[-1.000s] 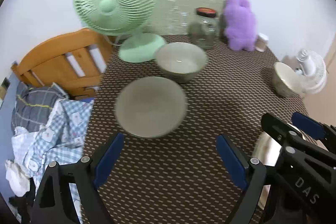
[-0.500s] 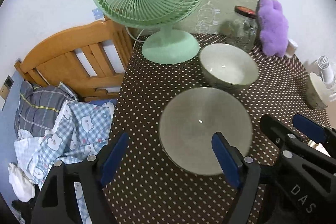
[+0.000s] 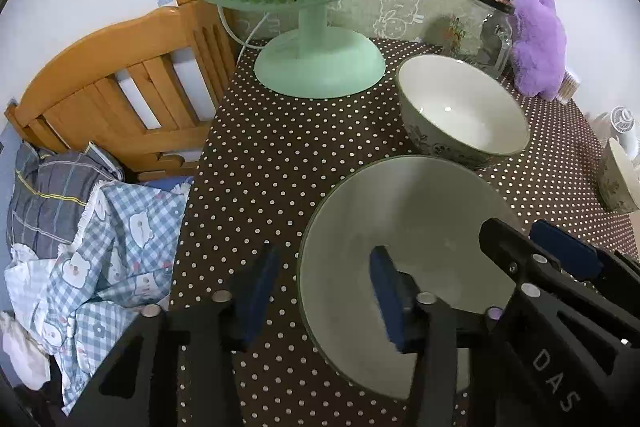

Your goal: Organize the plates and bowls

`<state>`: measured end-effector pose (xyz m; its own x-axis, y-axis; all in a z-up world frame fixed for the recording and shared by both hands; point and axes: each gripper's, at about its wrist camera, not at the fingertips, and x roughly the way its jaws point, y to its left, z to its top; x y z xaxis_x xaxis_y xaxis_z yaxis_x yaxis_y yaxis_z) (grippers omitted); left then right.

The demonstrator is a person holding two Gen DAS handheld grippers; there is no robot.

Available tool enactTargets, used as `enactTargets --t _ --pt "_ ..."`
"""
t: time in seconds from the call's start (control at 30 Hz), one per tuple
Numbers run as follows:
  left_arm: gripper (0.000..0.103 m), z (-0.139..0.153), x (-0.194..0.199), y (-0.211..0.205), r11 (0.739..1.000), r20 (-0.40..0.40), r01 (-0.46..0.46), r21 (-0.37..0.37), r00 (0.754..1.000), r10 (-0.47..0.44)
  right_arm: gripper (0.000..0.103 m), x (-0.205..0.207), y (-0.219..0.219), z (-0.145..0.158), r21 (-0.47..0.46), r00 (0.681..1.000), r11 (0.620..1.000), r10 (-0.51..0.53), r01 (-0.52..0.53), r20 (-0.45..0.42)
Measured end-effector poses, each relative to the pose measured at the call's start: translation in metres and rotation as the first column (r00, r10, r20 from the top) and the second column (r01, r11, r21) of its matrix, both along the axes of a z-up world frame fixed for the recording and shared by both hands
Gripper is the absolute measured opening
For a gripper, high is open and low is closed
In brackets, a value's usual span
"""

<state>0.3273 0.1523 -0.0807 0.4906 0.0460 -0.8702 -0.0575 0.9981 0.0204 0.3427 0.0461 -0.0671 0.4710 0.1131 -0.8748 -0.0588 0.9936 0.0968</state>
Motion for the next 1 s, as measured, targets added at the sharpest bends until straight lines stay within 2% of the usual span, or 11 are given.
enactTargets --t 0.17,0.27,0.53,1.0 --pt "0.031 -0.010 0.005 0.001 1.000 -0.028 0.009 -0.002 1.000 -0.009 0.027 0.006 0.008 -0.012 -0.009 1.000 1.000 0.019 -0.019 -0.025" --pt "0.027 -0.011 0.005 -0.001 1.000 -0.038 0.027 -0.012 0.999 -0.027 0.026 0.007 0.012 -0.013 -0.035 0.999 0.999 0.032 -0.032 -0.019" --pt "0.027 -0.006 -0.001 -0.007 0.999 -0.030 0.033 -0.002 0.999 -0.033 0.023 0.002 0.006 -0.006 -0.056 0.999 0.997 0.042 -0.044 -0.034" --pt "0.027 0.012 -0.051 -0.044 0.998 -0.031 0.060 0.001 0.998 -0.059 0.023 -0.051 -0.031 0.015 -0.068 0.999 0.997 0.036 -0.038 -0.041"
